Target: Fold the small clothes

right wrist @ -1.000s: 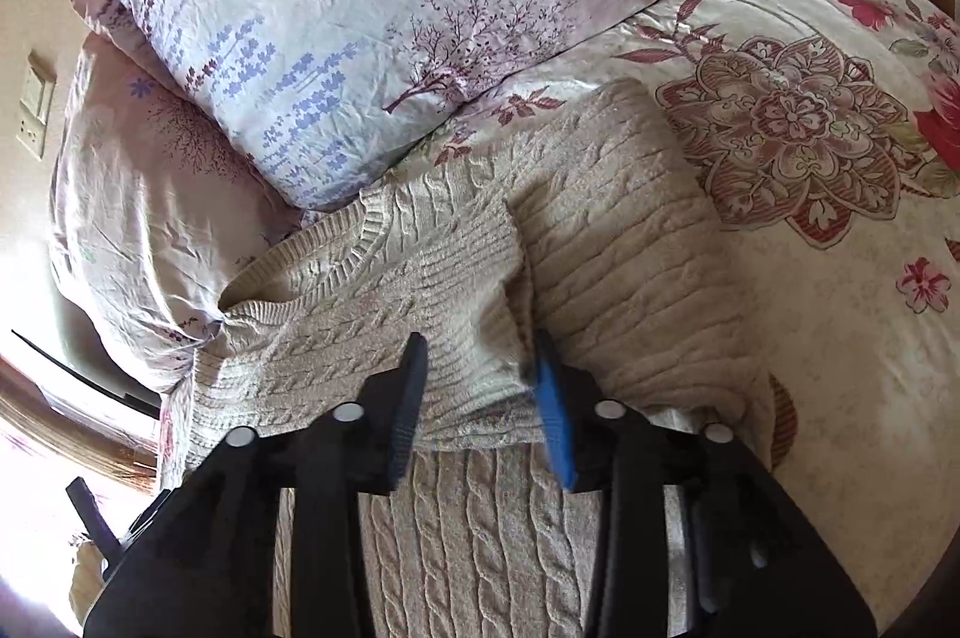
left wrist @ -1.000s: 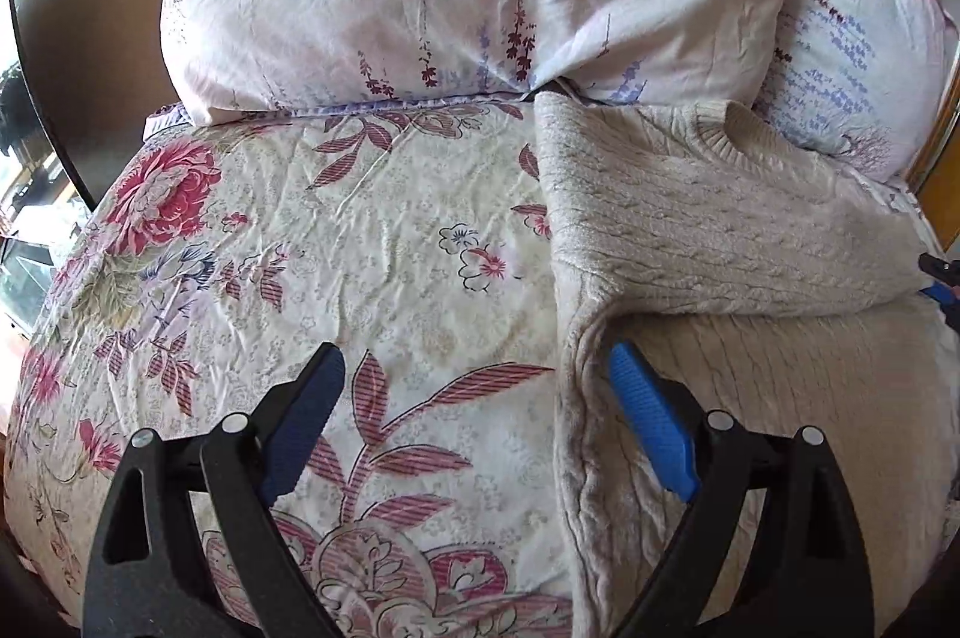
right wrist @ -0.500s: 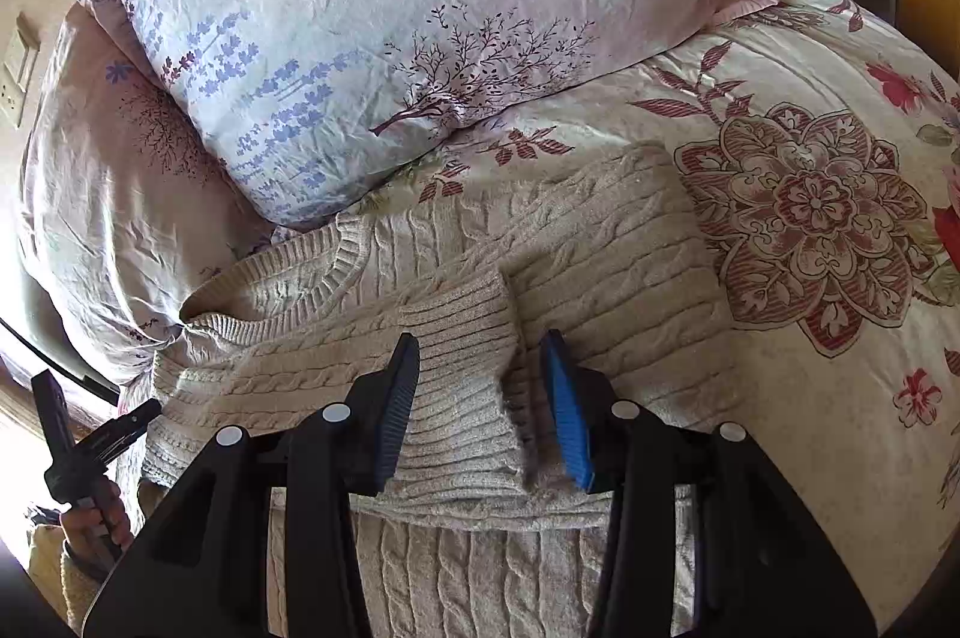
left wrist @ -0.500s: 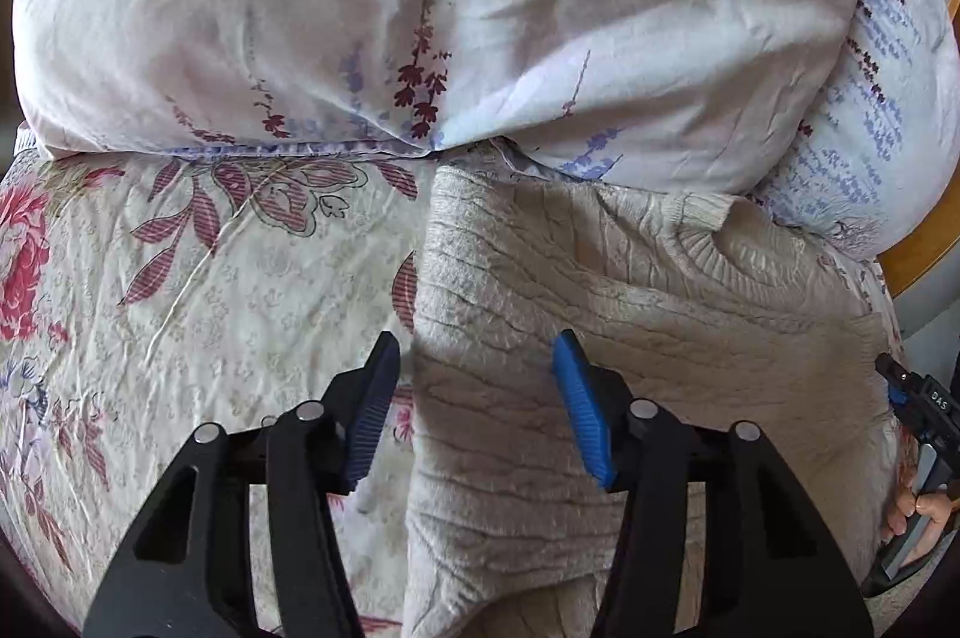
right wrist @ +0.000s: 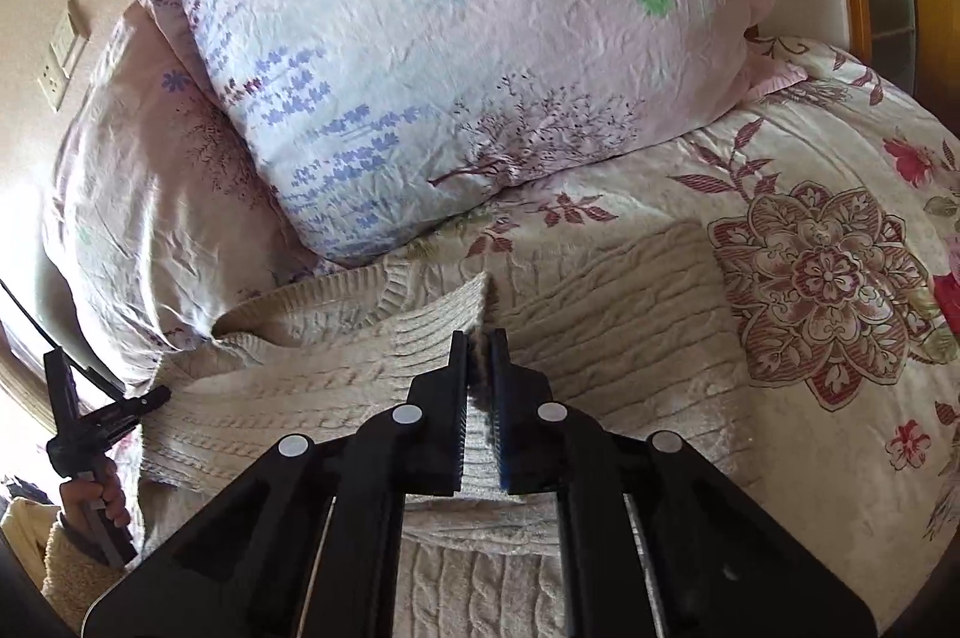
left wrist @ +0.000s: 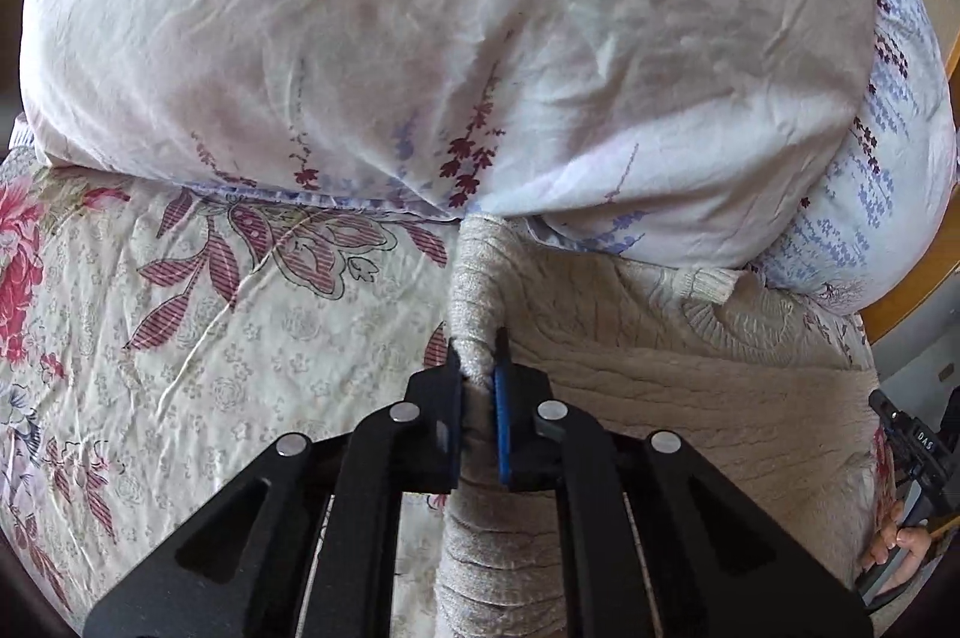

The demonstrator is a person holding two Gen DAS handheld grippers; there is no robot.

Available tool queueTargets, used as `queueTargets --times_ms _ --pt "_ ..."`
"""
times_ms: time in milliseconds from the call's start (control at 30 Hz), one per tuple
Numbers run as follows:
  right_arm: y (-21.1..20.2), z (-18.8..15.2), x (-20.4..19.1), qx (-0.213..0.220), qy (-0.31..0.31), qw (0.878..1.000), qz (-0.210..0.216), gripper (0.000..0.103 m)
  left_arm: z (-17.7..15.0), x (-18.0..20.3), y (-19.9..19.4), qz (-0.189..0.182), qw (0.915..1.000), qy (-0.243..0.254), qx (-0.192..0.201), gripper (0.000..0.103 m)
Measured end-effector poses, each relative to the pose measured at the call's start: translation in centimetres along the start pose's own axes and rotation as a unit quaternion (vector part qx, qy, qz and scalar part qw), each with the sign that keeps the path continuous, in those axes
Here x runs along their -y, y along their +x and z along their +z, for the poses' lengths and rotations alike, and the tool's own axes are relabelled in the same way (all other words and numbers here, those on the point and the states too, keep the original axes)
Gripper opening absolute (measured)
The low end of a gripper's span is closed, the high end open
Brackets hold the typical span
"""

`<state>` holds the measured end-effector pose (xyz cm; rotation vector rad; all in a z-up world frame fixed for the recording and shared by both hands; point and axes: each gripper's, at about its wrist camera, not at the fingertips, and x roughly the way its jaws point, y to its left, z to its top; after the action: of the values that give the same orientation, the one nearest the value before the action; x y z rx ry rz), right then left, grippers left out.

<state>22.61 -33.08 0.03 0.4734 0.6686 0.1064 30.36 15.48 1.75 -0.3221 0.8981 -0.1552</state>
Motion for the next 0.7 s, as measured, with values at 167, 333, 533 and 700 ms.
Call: queueTargets --times_ms 167,333,533,700 --pt "2.0 -1.0 2.4 -0.039 0.04 0.998 -0.018 0.0 -0.8 0.2 0.6 0.02 0.9998 0.009 0.001 0.026" --pt "0.0 -0.2 2.5 -0.023 0.06 0.998 0.007 0.002 -1.0 0.9 -3.4 0.048 0.9961 0.043 0.061 0.071" --pt "0.3 -1.0 -0.2 -0.036 0.0 0.999 0.031 0.002 -3.7 3.5 -7.0 0.004 0.9915 0.115 0.061 0.076" --pt "0.6 -1.5 -2.1 -0.041 -0.039 0.998 0.029 0.066 -5.7 4.8 -5.6 0.011 0.9877 0.154 0.025 0.079"
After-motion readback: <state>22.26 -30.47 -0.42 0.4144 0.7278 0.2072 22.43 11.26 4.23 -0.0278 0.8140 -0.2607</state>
